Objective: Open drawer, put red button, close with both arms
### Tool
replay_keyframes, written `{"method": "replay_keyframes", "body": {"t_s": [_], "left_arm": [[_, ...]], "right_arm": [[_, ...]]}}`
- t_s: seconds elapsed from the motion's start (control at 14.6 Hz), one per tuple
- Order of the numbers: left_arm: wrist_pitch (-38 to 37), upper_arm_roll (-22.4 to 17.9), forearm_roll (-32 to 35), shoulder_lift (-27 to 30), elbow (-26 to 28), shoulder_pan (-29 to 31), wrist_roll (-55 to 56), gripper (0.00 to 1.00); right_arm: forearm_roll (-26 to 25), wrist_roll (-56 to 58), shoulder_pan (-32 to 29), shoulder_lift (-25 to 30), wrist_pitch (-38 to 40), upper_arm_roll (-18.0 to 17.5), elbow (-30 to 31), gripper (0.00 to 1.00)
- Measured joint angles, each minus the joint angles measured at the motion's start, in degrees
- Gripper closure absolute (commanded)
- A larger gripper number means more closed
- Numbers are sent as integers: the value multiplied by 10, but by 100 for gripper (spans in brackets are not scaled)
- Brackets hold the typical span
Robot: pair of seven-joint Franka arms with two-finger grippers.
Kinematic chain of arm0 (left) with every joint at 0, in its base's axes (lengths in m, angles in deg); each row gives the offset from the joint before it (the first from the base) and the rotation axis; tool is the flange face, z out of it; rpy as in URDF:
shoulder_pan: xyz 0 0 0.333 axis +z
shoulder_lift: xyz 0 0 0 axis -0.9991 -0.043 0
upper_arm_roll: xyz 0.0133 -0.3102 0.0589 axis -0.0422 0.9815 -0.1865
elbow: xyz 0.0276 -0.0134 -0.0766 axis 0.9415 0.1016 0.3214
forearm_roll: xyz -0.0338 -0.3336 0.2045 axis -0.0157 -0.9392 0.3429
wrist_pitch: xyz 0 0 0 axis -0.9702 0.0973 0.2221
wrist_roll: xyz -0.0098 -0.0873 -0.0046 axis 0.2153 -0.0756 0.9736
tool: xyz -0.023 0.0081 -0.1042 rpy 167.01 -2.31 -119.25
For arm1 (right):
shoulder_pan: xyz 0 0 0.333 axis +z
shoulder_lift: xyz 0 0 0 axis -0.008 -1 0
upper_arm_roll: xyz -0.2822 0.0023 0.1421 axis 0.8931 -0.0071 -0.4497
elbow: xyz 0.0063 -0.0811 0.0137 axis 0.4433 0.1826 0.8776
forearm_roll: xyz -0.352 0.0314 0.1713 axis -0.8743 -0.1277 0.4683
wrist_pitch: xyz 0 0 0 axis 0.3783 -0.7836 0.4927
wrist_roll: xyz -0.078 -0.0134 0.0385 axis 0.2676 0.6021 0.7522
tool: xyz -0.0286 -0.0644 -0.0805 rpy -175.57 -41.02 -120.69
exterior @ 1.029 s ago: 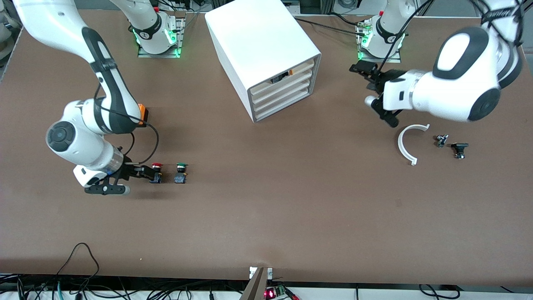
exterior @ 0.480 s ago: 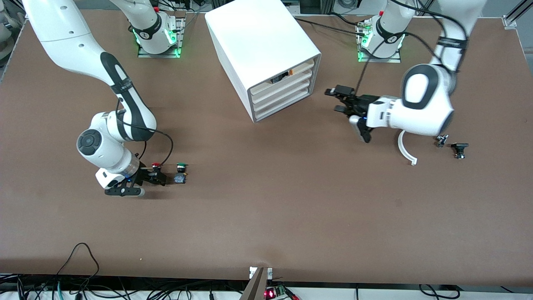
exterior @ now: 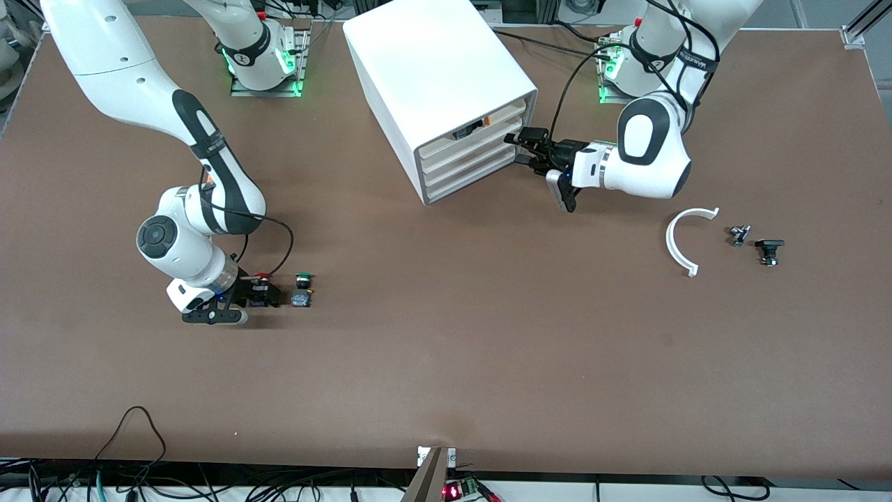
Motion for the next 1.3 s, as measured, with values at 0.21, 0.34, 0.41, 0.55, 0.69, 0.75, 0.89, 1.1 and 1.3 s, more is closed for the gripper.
{"method": "replay_keyframes", "body": {"t_s": [0.21, 0.34, 0.41, 0.55, 0.69, 0.75, 0.89, 1.1, 1.3], "left_arm": [[1, 3, -45, -15, 27, 0, -69, 41], [1, 8, -62, -23, 36, 0, -83, 41], [1, 14, -71, -26, 39, -1, -88, 42], [1, 26, -101, -28, 49, -2, -103, 49], [12, 39, -128, -34, 54, -2, -116, 92], [22, 44, -131, -38, 55, -3, -122, 100], [30, 50, -131, -43, 55, -4, -132, 100], [21, 51, -133, -42, 54, -3, -134, 100], [21, 50, -133, -42, 53, -1, -134, 100]], "right_arm": [[0, 8, 0, 2, 8, 0, 0, 100], [0, 8, 0, 6, 19, 0, 0, 100], [0, 8, 0, 8, 21, 0, 0, 100], [0, 8, 0, 12, 31, 0, -2, 100], [0, 7, 0, 15, 81, 0, -26, 100], [1, 4, 0, 16, 117, 0, -47, 100], [1, -20, 0, 21, 188, 0, -94, 100], [1, -61, 8, 23, 276, -2, -152, 100], [1, -110, 31, 21, 336, -2, -194, 100]]}}
